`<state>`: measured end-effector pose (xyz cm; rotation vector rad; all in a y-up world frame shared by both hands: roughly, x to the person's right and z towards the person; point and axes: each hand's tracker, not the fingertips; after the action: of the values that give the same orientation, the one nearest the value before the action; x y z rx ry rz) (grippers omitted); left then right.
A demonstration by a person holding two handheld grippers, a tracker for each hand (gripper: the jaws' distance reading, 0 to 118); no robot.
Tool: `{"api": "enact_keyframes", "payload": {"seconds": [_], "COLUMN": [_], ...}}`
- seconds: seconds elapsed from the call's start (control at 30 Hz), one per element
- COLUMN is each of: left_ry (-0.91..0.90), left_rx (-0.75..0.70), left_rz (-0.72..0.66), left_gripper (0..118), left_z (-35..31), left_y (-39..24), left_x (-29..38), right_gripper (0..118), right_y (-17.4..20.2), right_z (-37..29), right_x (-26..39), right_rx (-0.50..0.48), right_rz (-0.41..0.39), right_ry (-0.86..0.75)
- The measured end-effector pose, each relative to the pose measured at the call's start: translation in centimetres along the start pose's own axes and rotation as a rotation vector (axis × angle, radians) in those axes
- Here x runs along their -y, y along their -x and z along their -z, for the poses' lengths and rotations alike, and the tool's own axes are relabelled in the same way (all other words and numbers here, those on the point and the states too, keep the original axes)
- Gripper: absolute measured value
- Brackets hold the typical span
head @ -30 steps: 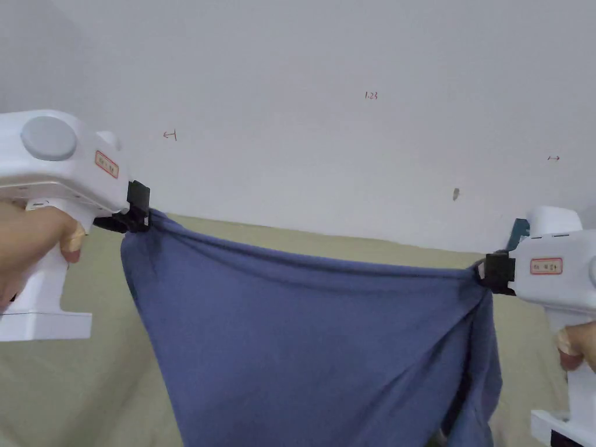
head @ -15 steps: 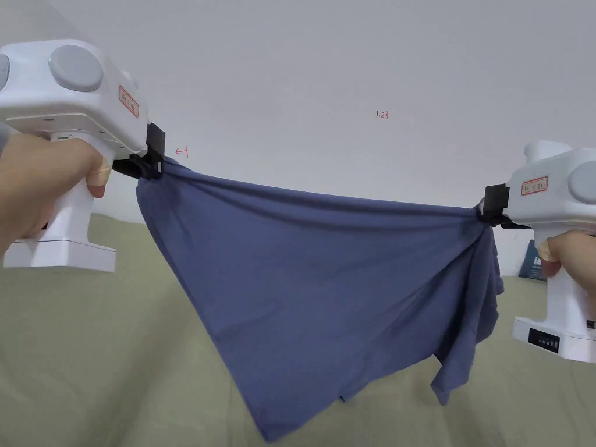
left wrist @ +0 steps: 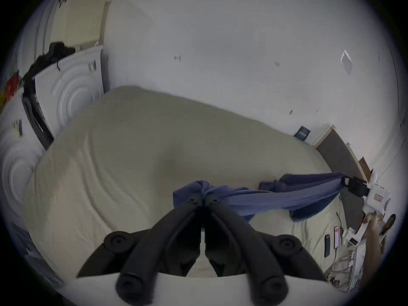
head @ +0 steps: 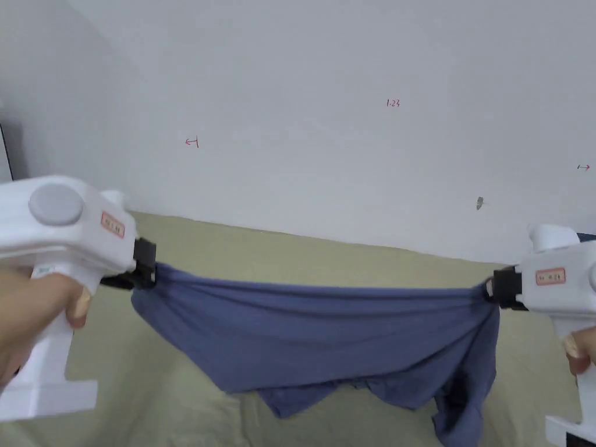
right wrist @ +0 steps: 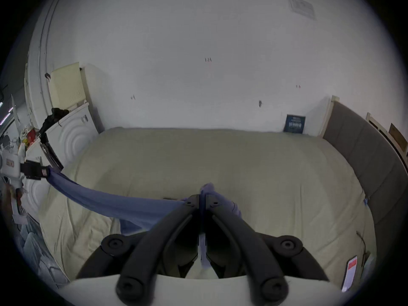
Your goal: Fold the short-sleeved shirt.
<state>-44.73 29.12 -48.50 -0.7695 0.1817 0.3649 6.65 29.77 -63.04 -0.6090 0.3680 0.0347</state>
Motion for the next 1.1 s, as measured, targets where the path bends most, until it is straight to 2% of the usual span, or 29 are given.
{"api": "enact_keyframes", "payload": {"seconds": [0.07,0.23,0.27,0.37,0.4,0.5,0.53,0.57,0.63,0.77,0.83,0.87,0.9,0.93,0.97,1.0,1.03,1.07,1.1], "left_ry": [0.015,0.115,0.127,0.165,0.16,0.203,0.226,0.234,0.263,0.308,0.289,0.277,0.253,0.208,0.178,0.136,0.102,0.053,0.011], "left_rx": [0.008,0.035,0.04,0.042,0.032,0.014,0.023,0.005,0.0,-0.005,-0.002,-0.002,-0.005,0.005,-0.021,-0.037,-0.033,-0.031,-0.032], "left_rz": [-0.018,-0.072,-0.076,-0.111,-0.133,-0.228,-0.239,-0.255,-0.248,-0.261,-0.275,-0.266,-0.268,-0.275,-0.249,-0.234,-0.199,-0.156,-0.114], "left_gripper": [2,2,2,2,2,2,2,2,2,2,2,8,25,56,56,68,98,112,112], "left_z": [0.0,-0.2,-0.2,-0.2,-0.5,0.2,-0.5,-0.5,0.4,0.5,-0.6,-0.6,-1.0,-2.0,-3.0,-3.7,-4.4,-6.0,-6.8], "left_y": [0.8,2.6,1.8,1.8,3.2,4.8,5.8,6.5,7.2,8.4,7.8,8.2,8.4,7.1,6.3,6.1,6.0,4.2,3.5], "left_x": [3.1,10.8,7.9,8.2,13.8,14.5,21.7,24.6,25.5,27.7,28.9,28.4,27.7,27.8,27.3,26.5,25.6,25.6,25.0], "right_gripper": [4,4,4,4,4,4,5,4,4,4,5,6,12,27,27,34,58,80,88], "right_y": [-0.4,-0.9,-1.0,-1.8,-2.0,-2.1,-2.1,-2.2,-2.2,-2.2,-2.4,-2.3,-2.2,-2.1,-1.8,-1.5,-1.0,-0.6,-0.2], "right_z": [-0.9,-2.8,-3.2,-3.9,-4.1,-4.5,-4.4,-4.2,-3.9,-3.5,-3.6,-3.8,-4.3,-4.9,-5.8,-6.7,-7.9,-9.0,-9.9], "right_x": [2.2,8.8,10.4,15.0,16.2,20.0,21.0,22.1,23.7,25.4,25.8,25.7,25.5,25.0,24.3,23.7,23.1,22.5,22.0], "right_rx": [-0.022,-0.006,0.001,0.003,0.002,0.002,0.008,0.012,0.024,0.049,0.046,0.042,0.028,0.012,0.024,0.04,0.042,0.039,0.054], "right_rz": [0.031,0.073,0.084,0.112,0.118,0.13,0.135,0.143,0.173,0.167,0.193,0.2,0.202,0.194,0.164,0.135,0.089,0.058,0.033], "right_ry": [0.03,0.122,0.149,0.207,0.221,0.252,0.27,0.302,0.336,0.361,0.356,0.337,0.307,0.284,0.255,0.227,0.188,0.166,0.145]}}
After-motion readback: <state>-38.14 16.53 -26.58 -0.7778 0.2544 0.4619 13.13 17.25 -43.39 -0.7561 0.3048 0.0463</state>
